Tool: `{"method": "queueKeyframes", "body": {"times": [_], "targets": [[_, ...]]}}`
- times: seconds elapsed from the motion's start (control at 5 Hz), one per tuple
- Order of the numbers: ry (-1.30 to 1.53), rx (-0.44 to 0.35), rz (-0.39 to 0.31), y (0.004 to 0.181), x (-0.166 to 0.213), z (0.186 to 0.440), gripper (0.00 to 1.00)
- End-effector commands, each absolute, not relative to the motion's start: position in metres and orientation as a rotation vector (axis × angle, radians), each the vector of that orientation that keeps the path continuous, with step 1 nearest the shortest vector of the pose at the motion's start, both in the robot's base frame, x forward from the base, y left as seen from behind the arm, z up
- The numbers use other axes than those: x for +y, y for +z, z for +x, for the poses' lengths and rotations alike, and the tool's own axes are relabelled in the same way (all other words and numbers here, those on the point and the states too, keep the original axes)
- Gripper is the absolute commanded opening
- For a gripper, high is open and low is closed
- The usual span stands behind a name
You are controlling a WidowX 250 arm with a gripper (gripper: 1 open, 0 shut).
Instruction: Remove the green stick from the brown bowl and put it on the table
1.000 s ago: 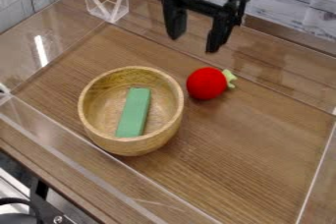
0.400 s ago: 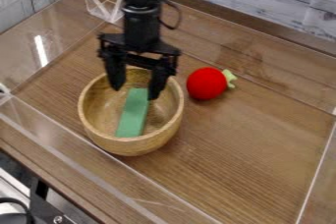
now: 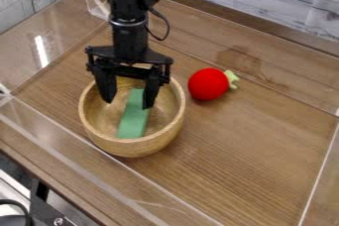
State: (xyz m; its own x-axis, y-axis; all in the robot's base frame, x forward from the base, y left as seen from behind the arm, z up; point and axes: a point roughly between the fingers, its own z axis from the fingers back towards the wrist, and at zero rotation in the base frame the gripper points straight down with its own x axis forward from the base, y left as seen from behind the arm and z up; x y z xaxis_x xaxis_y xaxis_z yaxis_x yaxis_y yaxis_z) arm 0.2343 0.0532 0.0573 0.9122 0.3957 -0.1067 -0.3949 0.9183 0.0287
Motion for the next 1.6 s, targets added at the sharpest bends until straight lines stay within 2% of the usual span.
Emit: {"method": "queueKeyframes", "body": {"times": [0.0, 0.2, 0.6, 1.0, 1.4], "targets": [[0.482, 0.038, 0.009, 0.069, 0.050, 0.243, 1.00], [0.540, 0.024, 0.010, 0.070, 0.046, 0.244, 1.00], [0.540, -0.008, 0.013, 0.055, 0.053, 0.246, 1.00], [0.544, -0.026, 0.032, 0.068, 0.045, 0.247, 1.00], [0.564, -0.046, 0.041, 0.055, 0.072, 0.237, 1.00]]}}
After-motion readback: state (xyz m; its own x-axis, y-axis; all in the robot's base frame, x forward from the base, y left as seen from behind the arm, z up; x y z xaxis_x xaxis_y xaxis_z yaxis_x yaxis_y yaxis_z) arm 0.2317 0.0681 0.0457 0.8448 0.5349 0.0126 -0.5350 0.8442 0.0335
